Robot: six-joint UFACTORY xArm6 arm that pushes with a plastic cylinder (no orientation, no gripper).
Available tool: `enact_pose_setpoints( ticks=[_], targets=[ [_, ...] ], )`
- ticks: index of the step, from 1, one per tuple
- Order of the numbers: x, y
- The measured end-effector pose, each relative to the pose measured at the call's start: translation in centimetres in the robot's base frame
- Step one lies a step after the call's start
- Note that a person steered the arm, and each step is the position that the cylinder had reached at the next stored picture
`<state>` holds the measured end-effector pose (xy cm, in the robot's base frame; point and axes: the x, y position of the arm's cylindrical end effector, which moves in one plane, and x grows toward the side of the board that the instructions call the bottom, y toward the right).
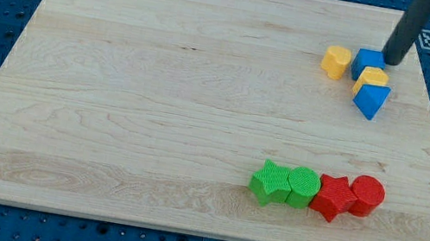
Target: Slide the blue cube and yellow heart towards the center of the board
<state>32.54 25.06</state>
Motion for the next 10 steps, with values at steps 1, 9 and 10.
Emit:
enact_pose_setpoints(
  ticks=[1,9,10],
  targets=[
    [1.6,0.1],
    [2.2,-15.2],
    [2.2,-17.9]
  ],
)
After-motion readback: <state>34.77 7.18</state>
